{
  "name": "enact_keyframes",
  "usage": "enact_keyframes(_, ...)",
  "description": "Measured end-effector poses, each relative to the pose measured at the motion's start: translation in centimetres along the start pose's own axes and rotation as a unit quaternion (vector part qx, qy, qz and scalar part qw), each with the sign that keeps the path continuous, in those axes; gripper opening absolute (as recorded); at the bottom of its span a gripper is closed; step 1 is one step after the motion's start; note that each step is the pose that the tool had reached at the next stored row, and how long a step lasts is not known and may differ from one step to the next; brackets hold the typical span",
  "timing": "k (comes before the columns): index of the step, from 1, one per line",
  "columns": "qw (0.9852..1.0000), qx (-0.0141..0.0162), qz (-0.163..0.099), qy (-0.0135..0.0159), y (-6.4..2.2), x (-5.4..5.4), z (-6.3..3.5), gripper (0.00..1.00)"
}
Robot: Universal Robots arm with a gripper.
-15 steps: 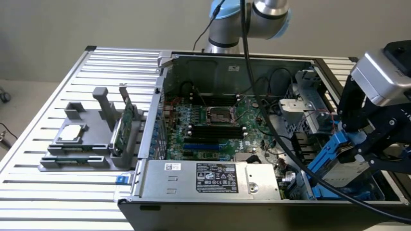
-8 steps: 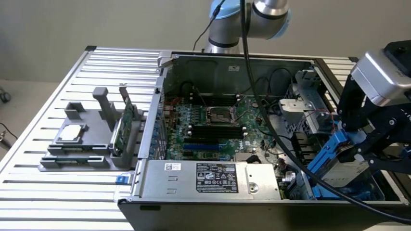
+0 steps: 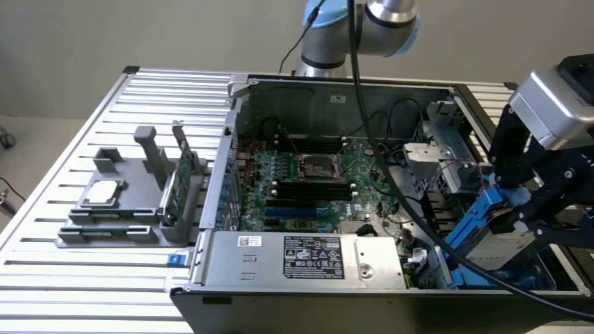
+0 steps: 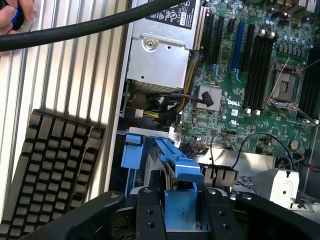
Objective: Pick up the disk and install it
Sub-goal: 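Insert the disk into the insertion slot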
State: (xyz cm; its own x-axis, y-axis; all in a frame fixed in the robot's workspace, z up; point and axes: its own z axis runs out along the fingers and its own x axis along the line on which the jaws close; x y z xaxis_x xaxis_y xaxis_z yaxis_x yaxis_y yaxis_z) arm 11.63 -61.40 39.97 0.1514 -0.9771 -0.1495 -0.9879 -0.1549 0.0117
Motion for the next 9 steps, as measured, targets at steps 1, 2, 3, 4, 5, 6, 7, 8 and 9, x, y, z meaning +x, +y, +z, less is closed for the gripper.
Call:
enact_keyframes(1,1.0,0.0,0.0,0.0003,0.0,0.0,-0.03,0.35)
enact_keyframes(2,1.0,0.0,0.0,0.0005,0.0,-0.02,-0.05,0.35)
enact_keyframes(3,1.0,-0.0001,0.0,0.001,0.01,-0.02,-0.07,0.35)
enact_keyframes(4,1.0,-0.0002,0.0,0.0014,0.01,-0.02,-0.08,0.38)
enact_keyframes(5,1.0,-0.0002,0.0,0.0017,0.01,-0.01,-0.08,0.38)
enact_keyframes(6,1.0,-0.0003,0.0,0.0021,0.01,-0.01,-0.09,0.4)
enact_keyframes(7,1.0,-0.0003,0.0,0.0024,0.0,-0.02,-0.1,0.4)
enact_keyframes(8,1.0,-0.0003,0.0,0.0025,0.01,-0.02,-0.08,0.46)
enact_keyframes(9,1.0,-0.0003,0.0,0.0027,0.0,-0.01,-0.07,0.46)
